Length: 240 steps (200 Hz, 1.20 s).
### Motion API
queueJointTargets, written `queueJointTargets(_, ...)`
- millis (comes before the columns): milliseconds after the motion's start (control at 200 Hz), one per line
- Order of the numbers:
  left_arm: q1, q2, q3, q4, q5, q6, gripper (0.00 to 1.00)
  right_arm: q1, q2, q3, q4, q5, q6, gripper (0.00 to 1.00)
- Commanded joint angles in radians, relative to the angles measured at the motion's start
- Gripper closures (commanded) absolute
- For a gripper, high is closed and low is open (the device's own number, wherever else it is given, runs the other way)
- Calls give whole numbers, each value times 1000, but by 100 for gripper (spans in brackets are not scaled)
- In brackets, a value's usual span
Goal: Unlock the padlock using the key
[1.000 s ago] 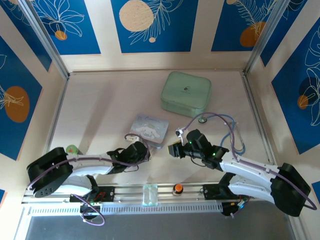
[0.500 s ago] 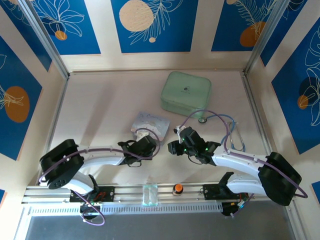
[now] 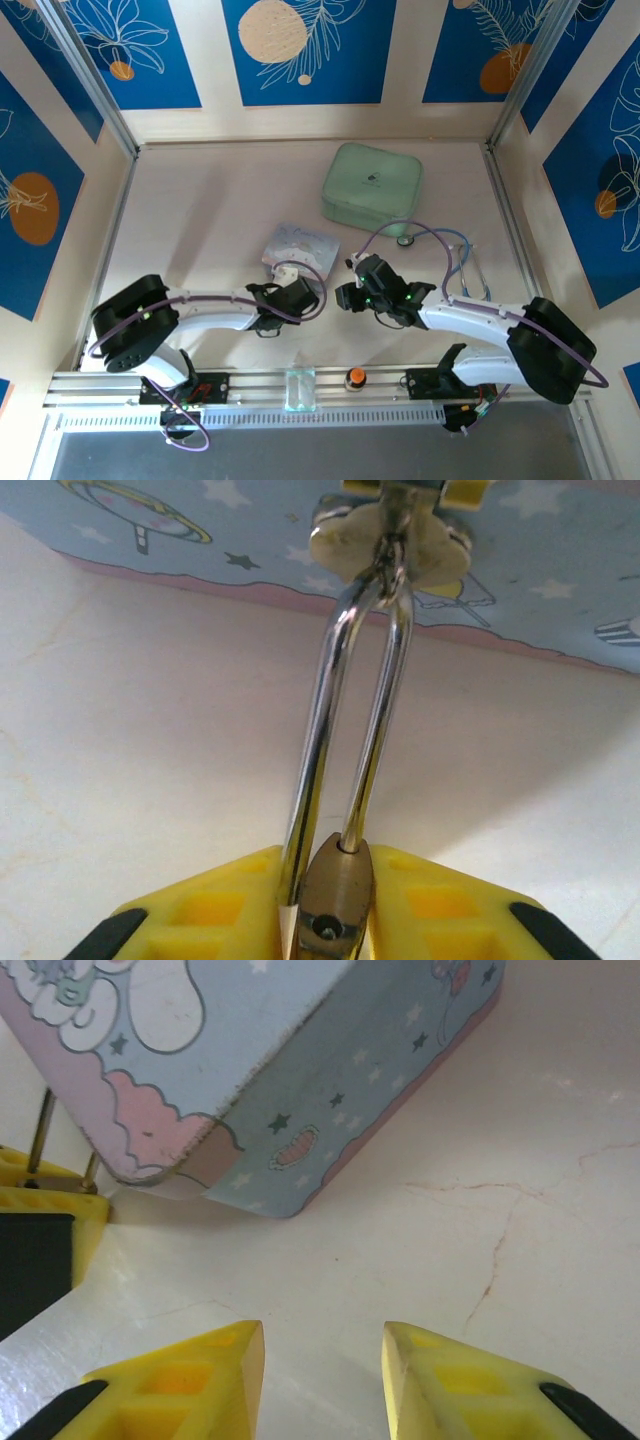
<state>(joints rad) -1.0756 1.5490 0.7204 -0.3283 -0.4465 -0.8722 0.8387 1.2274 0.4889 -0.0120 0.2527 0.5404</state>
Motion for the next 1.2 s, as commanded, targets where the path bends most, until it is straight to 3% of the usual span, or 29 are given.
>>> queueJointTargets(0, -23, 39, 29, -125, -80, 3, 75, 14, 11, 29, -7, 30, 21, 63)
queueJointTargets(395, -93, 44, 83, -179, -135, -34, 70, 59, 20, 20, -9, 111, 35, 64)
queueJointTargets(570, -109, 14, 71, -147, -154, -28, 75, 76, 16, 10, 2, 131, 41, 64)
queueJointTargets(650, -115, 16, 75, -149, -161, -25, 84, 80, 15, 9, -3, 135, 44, 64)
queueJointTargets(865, -129, 72, 109, -208, -178, -29, 86, 83, -2, -5, -9, 146, 58, 64)
queueJointTargets(1051, -151, 129, 164, -284, -214, -37, 86, 83, -14, -21, -2, 158, 98, 65)
queueJointTargets(1196, -165, 96, 158, -262, -208, -35, 79, 87, -8, -26, 7, 155, 120, 65)
